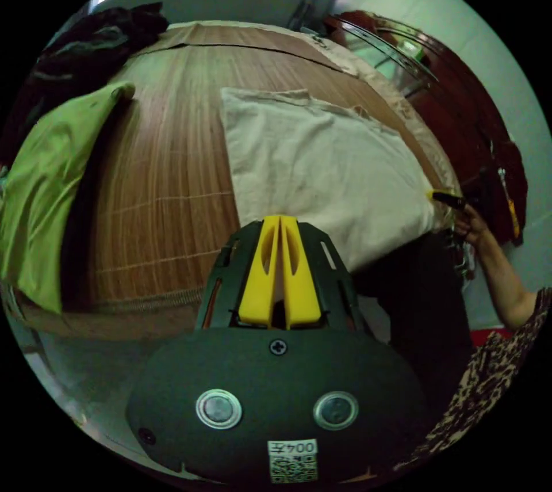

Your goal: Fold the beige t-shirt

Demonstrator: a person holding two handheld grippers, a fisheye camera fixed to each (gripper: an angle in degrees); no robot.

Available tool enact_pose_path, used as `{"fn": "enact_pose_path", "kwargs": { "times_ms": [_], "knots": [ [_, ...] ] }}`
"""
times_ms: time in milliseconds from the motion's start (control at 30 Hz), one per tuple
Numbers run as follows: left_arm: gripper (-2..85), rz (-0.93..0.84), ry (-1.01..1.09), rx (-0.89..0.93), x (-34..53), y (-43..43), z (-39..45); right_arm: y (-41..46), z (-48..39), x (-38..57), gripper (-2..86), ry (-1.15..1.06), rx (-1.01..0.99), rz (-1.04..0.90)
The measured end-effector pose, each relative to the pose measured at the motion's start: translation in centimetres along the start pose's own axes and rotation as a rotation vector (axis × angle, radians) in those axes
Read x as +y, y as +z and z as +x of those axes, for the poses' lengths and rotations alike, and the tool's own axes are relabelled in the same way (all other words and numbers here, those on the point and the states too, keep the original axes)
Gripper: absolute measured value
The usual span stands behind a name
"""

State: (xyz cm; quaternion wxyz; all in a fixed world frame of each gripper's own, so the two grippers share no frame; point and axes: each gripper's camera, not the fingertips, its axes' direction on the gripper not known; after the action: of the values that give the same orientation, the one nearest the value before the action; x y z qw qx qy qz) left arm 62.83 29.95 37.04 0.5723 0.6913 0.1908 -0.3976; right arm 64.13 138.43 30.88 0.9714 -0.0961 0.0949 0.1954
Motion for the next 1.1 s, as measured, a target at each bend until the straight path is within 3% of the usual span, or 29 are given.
{"fn": "enact_pose_path", "kwargs": {
  "times_ms": [133,467,733,1100],
  "knots": [
    [0.5,0.063,-0.099,0.075,4.1,-8.4,-5.6,-3.1,3.6,3.4,5.7,0.067,-0.074,0.085],
    [4.7,0.168,-0.392,0.402,17.0,-13.6,-17.8,0.4,17.0,16.7,10.5,0.632,-0.753,0.237],
    [8.6,0.206,-0.491,0.567,18.1,-15.9,-22.5,3.7,20.6,20.2,12.5,0.799,-0.882,0.26],
    [7.9,0.238,-0.616,0.638,19.1,-19.9,-27.6,5.3,22.4,20.3,11.2,0.775,-0.893,0.29]
  ]
}}
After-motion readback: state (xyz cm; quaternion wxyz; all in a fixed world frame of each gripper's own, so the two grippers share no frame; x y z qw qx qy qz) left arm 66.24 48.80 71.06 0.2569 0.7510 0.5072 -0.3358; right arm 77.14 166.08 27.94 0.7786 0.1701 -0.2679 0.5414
